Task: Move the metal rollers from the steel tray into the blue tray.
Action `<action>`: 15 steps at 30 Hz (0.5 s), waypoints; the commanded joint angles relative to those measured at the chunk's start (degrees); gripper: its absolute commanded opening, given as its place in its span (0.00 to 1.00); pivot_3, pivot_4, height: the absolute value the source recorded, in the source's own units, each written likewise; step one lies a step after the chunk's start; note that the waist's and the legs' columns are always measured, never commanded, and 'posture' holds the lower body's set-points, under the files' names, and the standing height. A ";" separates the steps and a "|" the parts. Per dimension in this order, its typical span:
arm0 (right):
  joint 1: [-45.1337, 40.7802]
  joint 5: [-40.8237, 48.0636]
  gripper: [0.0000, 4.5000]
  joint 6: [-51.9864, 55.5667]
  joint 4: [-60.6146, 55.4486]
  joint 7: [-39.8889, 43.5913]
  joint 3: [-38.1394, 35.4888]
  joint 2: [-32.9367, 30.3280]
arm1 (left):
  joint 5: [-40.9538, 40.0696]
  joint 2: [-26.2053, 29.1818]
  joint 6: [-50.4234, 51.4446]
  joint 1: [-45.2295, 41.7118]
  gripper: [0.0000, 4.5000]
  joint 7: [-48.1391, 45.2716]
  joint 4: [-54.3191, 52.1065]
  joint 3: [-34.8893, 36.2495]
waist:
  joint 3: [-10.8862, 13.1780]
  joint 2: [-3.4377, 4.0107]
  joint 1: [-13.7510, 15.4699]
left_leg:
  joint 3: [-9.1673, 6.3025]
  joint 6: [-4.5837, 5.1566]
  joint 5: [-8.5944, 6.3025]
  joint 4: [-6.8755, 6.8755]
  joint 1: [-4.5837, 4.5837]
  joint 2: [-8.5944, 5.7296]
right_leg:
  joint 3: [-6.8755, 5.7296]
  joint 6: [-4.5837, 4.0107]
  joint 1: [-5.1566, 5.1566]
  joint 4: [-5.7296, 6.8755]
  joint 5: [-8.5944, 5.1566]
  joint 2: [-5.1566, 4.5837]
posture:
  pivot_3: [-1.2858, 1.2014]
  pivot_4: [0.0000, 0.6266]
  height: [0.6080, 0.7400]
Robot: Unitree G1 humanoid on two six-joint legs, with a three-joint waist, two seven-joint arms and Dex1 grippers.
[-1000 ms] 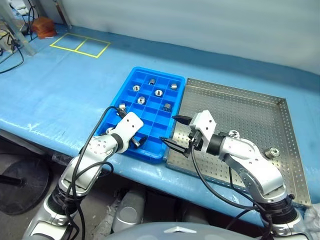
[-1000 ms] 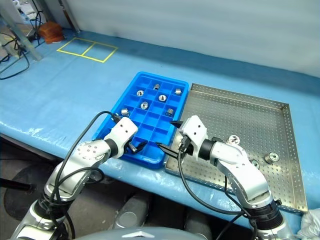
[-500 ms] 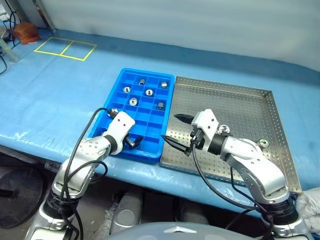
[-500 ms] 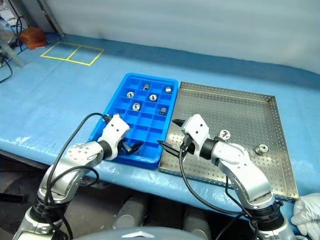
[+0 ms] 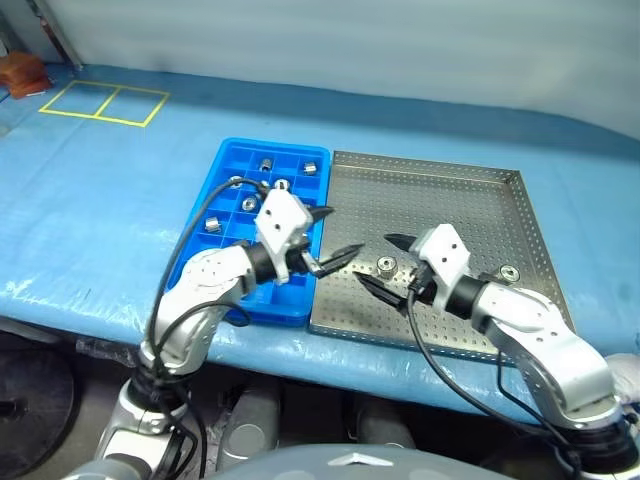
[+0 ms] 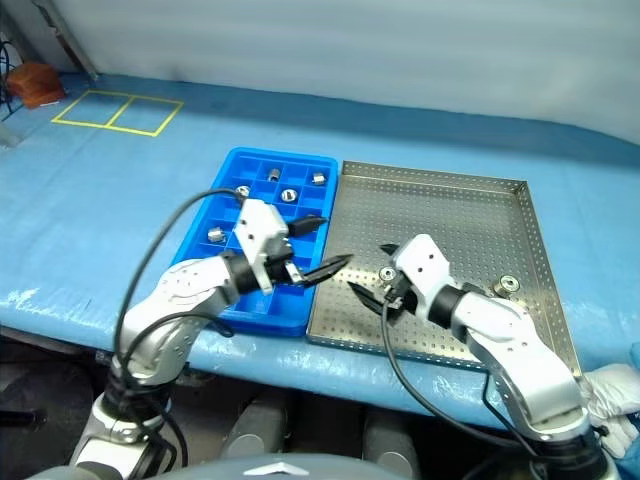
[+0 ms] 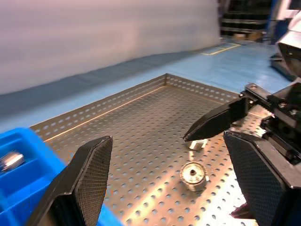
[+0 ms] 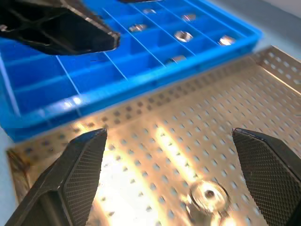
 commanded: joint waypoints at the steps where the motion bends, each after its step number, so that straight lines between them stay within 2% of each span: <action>1: 2.06 0.47 1.00 1.02 -4.81 -1.61 -2.90 0.07 | 2.60 -0.97 -5.27 -3.51 0.91 -1.92 6.34 -3.67 | 0.00 0.00 -1.27 | 0.00 0.00 0.00 0.00 0.01 0.01 | 0.02 0.00 -0.01 0.02 0.00 0.02 | 0.53 0.24 1.00; 8: 5.93 -0.19 1.00 2.99 -8.87 -4.21 -3.54 0.36 | 9.88 -1.53 -11.21 -7.98 0.91 -2.70 19.77 -9.72 | -0.01 0.01 -4.80 | 0.03 0.01 0.00 -0.05 0.06 0.04 | 0.11 0.03 -0.02 0.06 0.00 0.09 | 0.50 0.24 1.00; 15: 7.08 -0.03 1.00 3.67 -10.54 -5.36 -4.03 0.75 | 14.54 -4.40 -14.18 -10.83 0.91 -2.08 28.13 -11.75 | -0.01 0.01 -5.89 | 0.09 0.03 0.02 0.01 0.09 0.02 | 0.25 0.13 0.00 0.09 0.05 0.12 | 0.50 0.24 1.00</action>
